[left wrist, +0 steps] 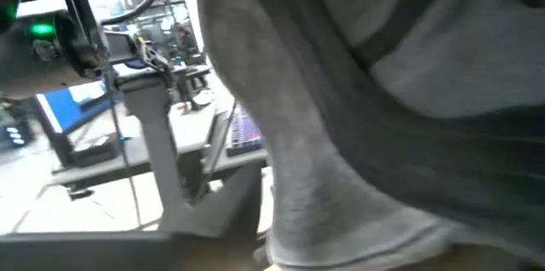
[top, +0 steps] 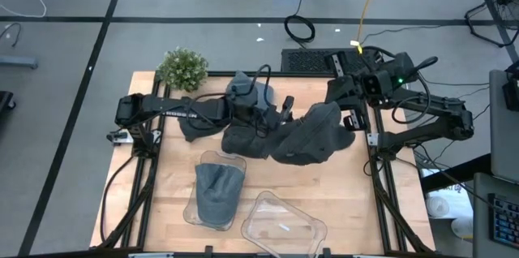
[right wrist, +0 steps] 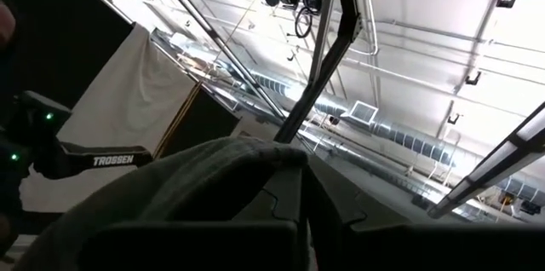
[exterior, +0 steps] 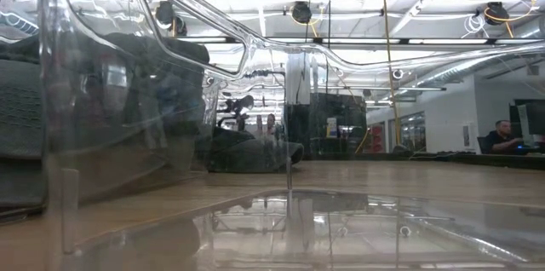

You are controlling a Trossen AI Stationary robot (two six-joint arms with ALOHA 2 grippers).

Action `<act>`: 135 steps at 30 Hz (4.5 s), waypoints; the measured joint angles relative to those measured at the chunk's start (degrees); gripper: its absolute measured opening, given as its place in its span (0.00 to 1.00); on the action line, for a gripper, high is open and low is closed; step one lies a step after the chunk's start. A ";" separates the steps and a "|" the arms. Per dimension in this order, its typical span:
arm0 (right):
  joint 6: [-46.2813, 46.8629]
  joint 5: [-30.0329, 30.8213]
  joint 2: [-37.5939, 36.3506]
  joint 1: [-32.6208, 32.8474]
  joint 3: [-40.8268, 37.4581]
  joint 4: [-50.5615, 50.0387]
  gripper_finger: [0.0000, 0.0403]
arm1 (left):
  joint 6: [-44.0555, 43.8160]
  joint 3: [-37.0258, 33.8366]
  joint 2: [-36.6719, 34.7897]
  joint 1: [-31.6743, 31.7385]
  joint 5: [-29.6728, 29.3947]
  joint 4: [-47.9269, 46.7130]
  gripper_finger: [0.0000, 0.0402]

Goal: Pick & Place hat
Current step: Put the top right black cap into the right transparent bin

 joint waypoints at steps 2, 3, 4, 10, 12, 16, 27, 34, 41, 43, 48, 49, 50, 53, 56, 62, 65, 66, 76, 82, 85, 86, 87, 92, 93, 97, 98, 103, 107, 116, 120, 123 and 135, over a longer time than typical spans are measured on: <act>0.38 0.05 0.00 0.00 0.00 -0.11 0.00 | 1.97 0.00 0.00 -0.22 -1.10 -0.76 0.23; 0.40 0.07 0.00 0.00 0.00 -0.46 0.01 | 2.82 0.00 0.00 -0.28 -0.91 -1.45 0.12; 0.33 0.08 0.00 0.00 0.00 -0.99 0.01 | 3.10 0.00 0.00 -0.22 -0.64 -1.94 0.07; 0.76 1.79 -0.55 -0.25 -0.07 -7.29 0.15 | 4.03 0.02 -2.03 0.59 0.46 -8.43 0.02; 1.91 1.80 -1.89 -0.67 -0.07 -12.21 0.25 | 5.78 0.00 -3.64 0.45 0.50 -11.63 0.02; 2.10 3.52 -4.65 -1.97 -0.07 -22.61 0.46 | 9.88 -0.02 -7.80 -0.75 1.91 -14.48 0.02; 4.25 5.44 -12.31 -2.60 -2.13 -49.20 0.74 | 19.75 0.15 -19.21 -7.52 -11.13 -27.84 0.02; -1.71 15.85 -7.65 18.24 -12.36 -50.48 0.48 | 18.55 -0.06 -24.53 -8.99 -28.69 -34.14 0.02; -8.41 29.72 8.39 31.12 -8.57 -60.72 0.03 | 16.75 -0.02 -25.26 -7.47 -36.10 -34.62 0.02; -8.67 30.32 13.54 33.54 -5.50 -61.72 0.02 | 15.34 -0.02 -25.27 -6.86 -36.48 -34.56 0.02; -12.20 34.43 26.12 36.94 0.55 -66.44 0.00 | 11.81 -0.02 -25.27 -5.31 -36.20 -34.40 0.02; -12.60 35.57 28.19 36.94 1.29 -66.68 0.00 | 10.93 -0.02 -25.27 -5.00 -36.19 -34.32 0.02; -13.02 36.59 29.84 36.88 2.03 -65.98 0.00 | 10.08 -0.02 -25.27 -4.77 -36.22 -34.32 0.02; -13.97 38.11 34.40 36.67 3.77 -64.33 0.00 | 8.38 -0.02 -25.27 -4.39 -36.39 -34.41 0.02; -14.78 37.99 38.93 35.96 5.92 -63.25 0.00 | 7.32 -0.02 -25.27 -4.19 -36.17 -34.41 0.02; -13.49 43.89 43.23 34.82 7.19 -62.61 0.00 | 5.33 -0.02 -25.27 -4.15 -36.28 -34.43 0.02; -10.91 54.99 43.08 34.94 7.17 -66.59 0.00 | 5.33 -0.02 -25.27 -4.17 -36.23 -34.67 0.02; -9.30 58.47 42.99 34.92 7.17 -67.22 0.00 | 5.43 -0.02 -25.27 -4.17 -36.23 -34.75 0.02; 17.31 70.74 40.15 34.21 7.17 -84.16 0.00 | 7.04 -0.02 -25.24 -3.90 -36.23 -37.34 0.02; 32.49 70.58 38.91 34.50 7.17 -98.99 0.00 | 7.66 0.00 -25.24 -3.49 -35.76 -37.62 0.02; 38.79 70.53 38.44 35.68 7.13 -106.55 0.00 | 8.52 0.00 -25.24 -3.55 -35.63 -37.85 0.02; 40.71 69.85 38.18 36.06 7.14 -108.45 0.00 | 8.58 0.00 -25.24 -3.58 -35.51 -38.14 0.02; 42.35 68.64 38.05 36.28 7.15 -110.22 0.00 | 8.66 0.00 -25.24 -3.57 -35.49 -38.37 0.02; 47.41 63.68 38.23 37.82 7.13 -114.60 0.00 | 9.04 0.00 -25.24 -3.54 -35.51 -38.96 0.02; 48.10 61.52 38.16 38.10 7.13 -114.67 0.00 | 9.01 0.00 -25.24 -3.54 -35.51 -38.96 0.02; 47.77 52.37 38.23 39.89 7.13 -112.55 0.00 | 8.72 0.00 -25.24 -3.54 -35.51 -39.33 0.02; 46.91 50.12 38.23 40.41 7.13 -111.42 0.00 | 8.70 0.00 -25.24 -3.54 -35.51 -39.47 0.02; 41.72 38.14 38.23 43.09 7.13 -103.22 0.00 | 8.64 0.00 -25.24 -3.54 -35.51 -40.03 0.02; 40.37 31.49 38.23 44.88 7.13 -97.85 0.00 | 8.30 0.00 -25.24 -3.54 -35.53 -40.18 0.02; 40.12 24.34 38.17 47.11 7.13 -92.21 0.00 | 8.14 0.00 -25.24 -3.54 -35.53 -40.16 0.02; 34.86 21.01 38.07 47.39 7.13 -83.52 0.00 | 8.00 0.00 -25.24 -3.54 -35.53 -40.16 0.02; 31.41 21.06 38.05 46.65 7.13 -79.47 0.00 | 7.95 0.00 -25.24 -3.54 -35.53 -40.16 0.02; 20.13 34.43 27.10 42.45 7.06 -85.65 0.00 | 7.18 0.04 -25.24 -3.54 -35.53 -41.47 0.02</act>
